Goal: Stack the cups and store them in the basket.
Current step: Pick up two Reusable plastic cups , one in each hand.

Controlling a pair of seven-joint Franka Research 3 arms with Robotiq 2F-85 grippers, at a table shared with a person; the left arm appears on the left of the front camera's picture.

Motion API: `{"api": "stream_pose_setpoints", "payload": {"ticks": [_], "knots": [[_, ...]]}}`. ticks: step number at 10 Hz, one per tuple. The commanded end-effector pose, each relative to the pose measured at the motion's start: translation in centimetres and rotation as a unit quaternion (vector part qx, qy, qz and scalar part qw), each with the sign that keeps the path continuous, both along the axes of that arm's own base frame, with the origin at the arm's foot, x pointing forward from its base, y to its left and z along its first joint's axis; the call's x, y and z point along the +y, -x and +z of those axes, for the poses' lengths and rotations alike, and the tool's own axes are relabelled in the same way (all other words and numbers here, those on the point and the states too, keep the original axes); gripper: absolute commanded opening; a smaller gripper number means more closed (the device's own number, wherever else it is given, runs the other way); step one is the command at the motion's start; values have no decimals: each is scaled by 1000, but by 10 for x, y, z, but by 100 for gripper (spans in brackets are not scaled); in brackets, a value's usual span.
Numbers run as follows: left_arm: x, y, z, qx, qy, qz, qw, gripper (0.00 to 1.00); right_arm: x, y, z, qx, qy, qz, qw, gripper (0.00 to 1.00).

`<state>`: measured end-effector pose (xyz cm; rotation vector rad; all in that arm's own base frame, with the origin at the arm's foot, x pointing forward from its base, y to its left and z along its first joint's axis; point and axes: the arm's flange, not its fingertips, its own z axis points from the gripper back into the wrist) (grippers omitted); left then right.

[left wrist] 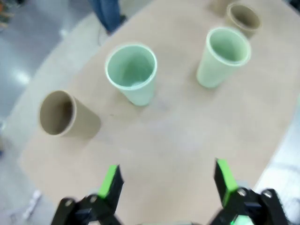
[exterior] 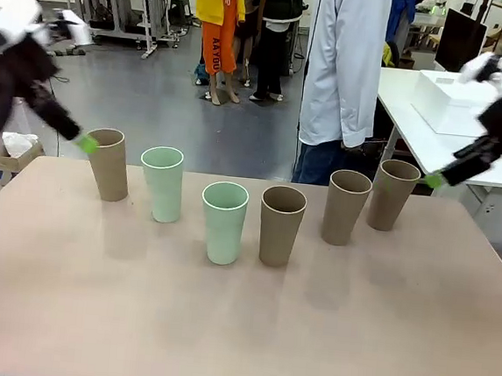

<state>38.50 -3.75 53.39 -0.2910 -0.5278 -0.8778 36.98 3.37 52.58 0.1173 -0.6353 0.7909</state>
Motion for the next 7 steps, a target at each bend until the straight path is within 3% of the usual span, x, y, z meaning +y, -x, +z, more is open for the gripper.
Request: {"api": "stream_pose_setpoints", "payload": {"ticks": [1, 3, 5, 7], "knots": [[57, 15, -11, 7, 26, -75, 997, 100, -48, 7, -16, 5, -29, 69, 997, 100], [105, 41, -26, -19, 46, -116, 992, 100, -85, 12, -32, 2, -49, 106, 993, 100], [139, 60, -36, -46, 112, -125, 985, 100, -108, 13, -46, -1, -83, 137, 987, 100], [154, 69, -46, -70, 132, -130, 980, 100, -128, 17, -57, -22, -117, 159, 980, 100]]}}
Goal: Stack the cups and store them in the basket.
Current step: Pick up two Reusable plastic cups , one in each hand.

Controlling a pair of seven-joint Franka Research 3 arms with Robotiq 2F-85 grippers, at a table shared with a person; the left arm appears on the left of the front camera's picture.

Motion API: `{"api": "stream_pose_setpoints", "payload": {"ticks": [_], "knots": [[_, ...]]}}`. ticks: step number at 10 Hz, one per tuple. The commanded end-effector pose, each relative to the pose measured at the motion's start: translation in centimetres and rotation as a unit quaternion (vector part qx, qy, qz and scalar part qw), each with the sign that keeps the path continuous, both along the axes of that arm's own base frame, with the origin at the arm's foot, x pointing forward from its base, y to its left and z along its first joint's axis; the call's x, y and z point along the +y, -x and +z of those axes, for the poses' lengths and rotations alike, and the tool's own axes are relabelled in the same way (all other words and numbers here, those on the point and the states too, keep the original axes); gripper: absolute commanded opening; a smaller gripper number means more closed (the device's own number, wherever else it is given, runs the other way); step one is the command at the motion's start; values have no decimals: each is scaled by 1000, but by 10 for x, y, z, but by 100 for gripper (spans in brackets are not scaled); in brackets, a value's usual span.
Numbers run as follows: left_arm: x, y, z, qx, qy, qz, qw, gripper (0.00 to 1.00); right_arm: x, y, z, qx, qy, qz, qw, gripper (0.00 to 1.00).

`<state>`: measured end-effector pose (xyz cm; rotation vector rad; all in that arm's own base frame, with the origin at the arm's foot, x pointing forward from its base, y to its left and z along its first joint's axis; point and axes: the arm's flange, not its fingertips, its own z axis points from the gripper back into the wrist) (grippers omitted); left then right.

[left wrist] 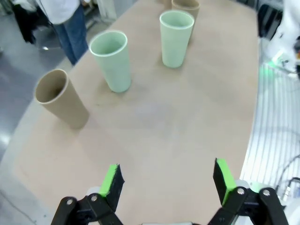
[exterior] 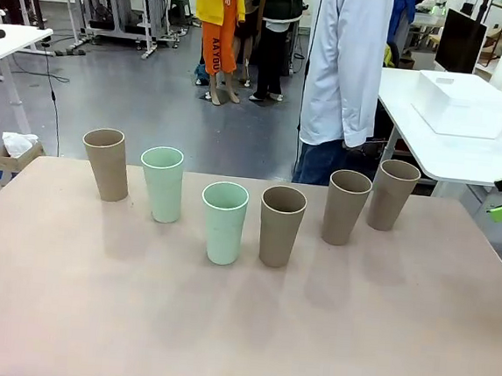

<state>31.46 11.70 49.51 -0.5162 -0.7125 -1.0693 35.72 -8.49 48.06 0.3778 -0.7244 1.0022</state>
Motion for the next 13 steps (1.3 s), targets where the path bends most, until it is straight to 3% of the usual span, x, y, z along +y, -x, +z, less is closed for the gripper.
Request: {"api": "stream_pose_setpoints", "payload": {"ticks": [1, 6, 8, 13], "knots": [[5, 0, -10, -18, 36, -17, 999, 100, -17, 7, -15, -17, -47, 30, 998, 100], [14, 4, 2, -46, 77, -14, 996, 100, -30, 14, -8, -46, -93, 30, 994, 100], [15, 2, 9, -42, 67, 7, 997, 100, -29, 14, -3, -38, -100, 23, 994, 100], [13, 6, 3, -36, 72, -6, 997, 100, -28, 16, -9, -36, -93, 19, 995, 100]]}}
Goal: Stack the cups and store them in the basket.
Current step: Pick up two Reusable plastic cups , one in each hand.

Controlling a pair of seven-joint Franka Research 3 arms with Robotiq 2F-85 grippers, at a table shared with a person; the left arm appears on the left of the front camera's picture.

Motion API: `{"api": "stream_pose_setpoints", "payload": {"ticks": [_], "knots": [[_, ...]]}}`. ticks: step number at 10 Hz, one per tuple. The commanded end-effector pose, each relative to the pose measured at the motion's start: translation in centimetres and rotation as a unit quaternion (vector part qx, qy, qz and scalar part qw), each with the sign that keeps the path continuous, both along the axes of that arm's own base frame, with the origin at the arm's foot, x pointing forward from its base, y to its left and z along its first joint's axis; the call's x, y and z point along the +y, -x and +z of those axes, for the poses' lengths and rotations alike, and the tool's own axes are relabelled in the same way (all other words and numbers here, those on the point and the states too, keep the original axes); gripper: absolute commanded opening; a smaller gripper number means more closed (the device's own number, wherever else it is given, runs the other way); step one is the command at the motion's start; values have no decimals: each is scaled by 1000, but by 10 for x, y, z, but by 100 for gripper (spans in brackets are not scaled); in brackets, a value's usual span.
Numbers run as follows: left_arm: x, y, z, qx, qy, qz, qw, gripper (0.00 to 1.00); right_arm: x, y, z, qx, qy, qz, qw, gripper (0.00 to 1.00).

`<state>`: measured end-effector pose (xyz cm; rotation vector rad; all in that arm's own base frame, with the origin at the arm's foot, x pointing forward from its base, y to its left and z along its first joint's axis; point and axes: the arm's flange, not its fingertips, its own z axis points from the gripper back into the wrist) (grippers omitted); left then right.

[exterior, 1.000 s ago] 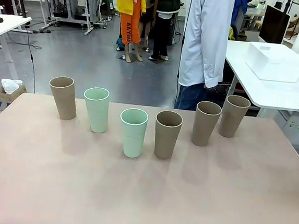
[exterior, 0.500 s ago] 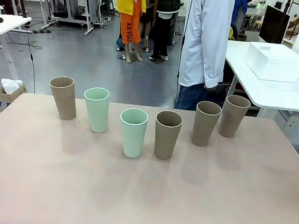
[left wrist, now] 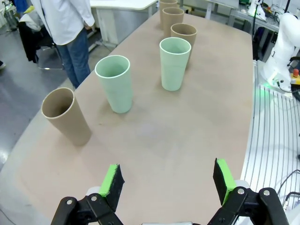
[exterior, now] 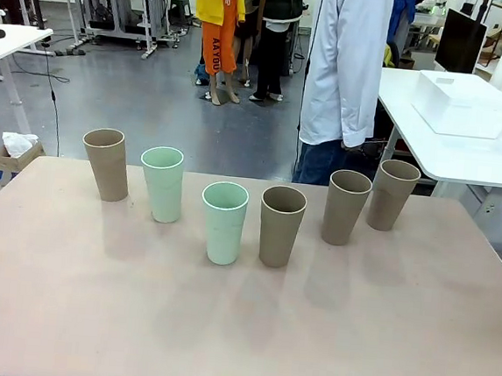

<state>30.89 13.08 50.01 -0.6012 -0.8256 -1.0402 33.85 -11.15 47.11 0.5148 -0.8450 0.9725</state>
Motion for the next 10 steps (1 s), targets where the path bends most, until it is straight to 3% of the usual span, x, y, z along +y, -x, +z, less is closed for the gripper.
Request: {"api": "stream_pose_setpoints", "payload": {"ticks": [1, 10], "knots": [[0, 0, -2, -13, 8, -6, 1000, 100, -2, -2, 1, -17, -9, 8, 1000, 100], [0, 0, -2, -13, 8, -6, 1000, 100, -2, -2, 1, -17, -9, 8, 1000, 100]]}}
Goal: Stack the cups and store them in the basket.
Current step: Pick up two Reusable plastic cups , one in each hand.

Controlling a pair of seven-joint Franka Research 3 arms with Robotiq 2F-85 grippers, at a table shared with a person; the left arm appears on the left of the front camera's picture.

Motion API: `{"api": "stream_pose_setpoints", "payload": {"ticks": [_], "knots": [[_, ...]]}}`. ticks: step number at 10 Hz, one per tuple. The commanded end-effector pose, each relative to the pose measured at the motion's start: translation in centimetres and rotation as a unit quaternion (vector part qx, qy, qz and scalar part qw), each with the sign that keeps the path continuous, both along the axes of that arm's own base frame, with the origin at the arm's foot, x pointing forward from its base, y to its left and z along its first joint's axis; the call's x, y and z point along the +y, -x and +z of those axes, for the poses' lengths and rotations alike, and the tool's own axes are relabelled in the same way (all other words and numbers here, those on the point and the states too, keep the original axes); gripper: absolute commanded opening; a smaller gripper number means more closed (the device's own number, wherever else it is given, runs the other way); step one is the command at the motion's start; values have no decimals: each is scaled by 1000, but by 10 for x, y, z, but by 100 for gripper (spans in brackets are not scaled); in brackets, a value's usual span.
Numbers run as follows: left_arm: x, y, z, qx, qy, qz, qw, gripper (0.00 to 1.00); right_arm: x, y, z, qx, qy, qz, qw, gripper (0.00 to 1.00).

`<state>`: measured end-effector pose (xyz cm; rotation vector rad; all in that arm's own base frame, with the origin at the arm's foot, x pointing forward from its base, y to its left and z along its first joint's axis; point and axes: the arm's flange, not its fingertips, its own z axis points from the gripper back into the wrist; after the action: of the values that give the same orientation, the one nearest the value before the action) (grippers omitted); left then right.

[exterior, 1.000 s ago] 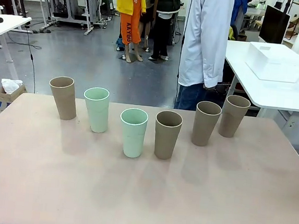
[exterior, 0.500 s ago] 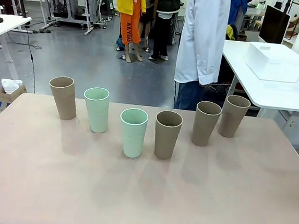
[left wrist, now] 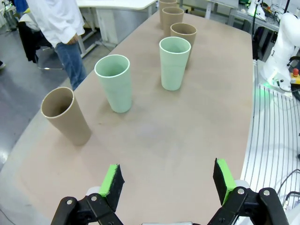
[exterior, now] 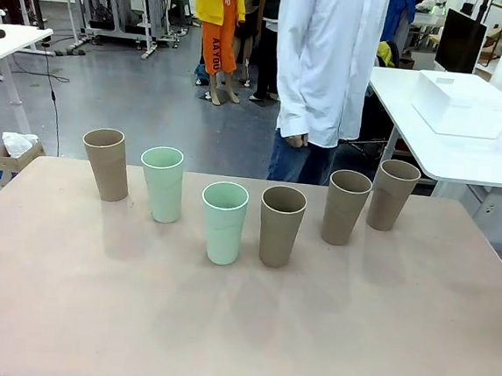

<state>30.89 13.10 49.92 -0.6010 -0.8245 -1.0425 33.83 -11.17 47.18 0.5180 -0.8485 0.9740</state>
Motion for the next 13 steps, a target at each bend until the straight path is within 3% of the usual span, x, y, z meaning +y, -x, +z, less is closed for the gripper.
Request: {"api": "stream_pose_setpoints", "payload": {"ticks": [1, 13], "knots": [[-1, 0, -1, -13, 9, -5, 1000, 100, -2, -2, 0, -16, -7, 7, 1000, 100], [-1, 0, -1, -13, 9, -5, 1000, 100, -2, -2, 0, -16, -7, 7, 1000, 100]]}}
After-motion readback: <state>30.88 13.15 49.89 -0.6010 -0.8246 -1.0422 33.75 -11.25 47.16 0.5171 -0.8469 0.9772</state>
